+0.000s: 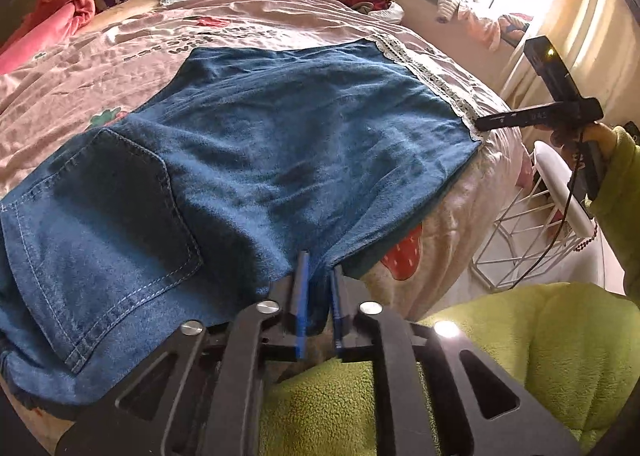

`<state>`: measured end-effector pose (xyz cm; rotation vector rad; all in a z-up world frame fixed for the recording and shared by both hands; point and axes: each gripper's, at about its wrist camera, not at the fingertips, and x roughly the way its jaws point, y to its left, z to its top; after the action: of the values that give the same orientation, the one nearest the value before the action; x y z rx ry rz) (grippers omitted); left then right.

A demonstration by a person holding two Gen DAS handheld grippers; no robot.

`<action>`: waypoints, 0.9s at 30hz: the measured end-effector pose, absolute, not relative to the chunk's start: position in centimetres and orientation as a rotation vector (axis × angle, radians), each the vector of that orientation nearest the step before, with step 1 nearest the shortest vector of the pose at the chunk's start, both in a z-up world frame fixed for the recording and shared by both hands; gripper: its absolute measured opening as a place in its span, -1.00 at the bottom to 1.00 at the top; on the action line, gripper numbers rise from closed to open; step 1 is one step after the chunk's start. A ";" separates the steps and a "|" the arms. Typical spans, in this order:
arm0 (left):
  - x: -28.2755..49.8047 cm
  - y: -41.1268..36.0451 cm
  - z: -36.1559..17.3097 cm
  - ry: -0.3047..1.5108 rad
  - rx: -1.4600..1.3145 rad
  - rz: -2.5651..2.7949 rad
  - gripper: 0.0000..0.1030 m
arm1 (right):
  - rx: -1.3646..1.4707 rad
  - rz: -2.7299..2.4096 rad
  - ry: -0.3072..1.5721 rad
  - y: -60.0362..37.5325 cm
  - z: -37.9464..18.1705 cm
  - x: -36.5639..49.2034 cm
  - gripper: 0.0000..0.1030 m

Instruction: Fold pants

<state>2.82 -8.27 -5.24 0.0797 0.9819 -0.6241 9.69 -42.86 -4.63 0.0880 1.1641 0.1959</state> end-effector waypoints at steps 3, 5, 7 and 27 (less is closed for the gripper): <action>2.4 -7.8 -4.8 0.969 0.059 -0.608 -0.26 | 0.097 0.164 1.084 -43.1 -2.7 9.7 -0.29; 1.7 -7.1 -3.9 0.939 0.038 -0.595 -0.01 | 0.107 0.157 1.038 -42.7 -1.8 9.9 -0.24; 1.2 -6.3 -3.1 0.917 0.018 -0.579 0.13 | 0.083 0.153 1.015 -41.8 -1.3 10.1 -0.13; 2.4 8.7 -4.5 0.900 -0.408 -0.129 0.26 | -0.030 0.473 1.108 -32.0 -5.2 11.0 0.08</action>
<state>2.39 8.65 -4.53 -0.4078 0.9002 -0.1292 10.99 -31.96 -5.24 -0.0300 1.1078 0.4734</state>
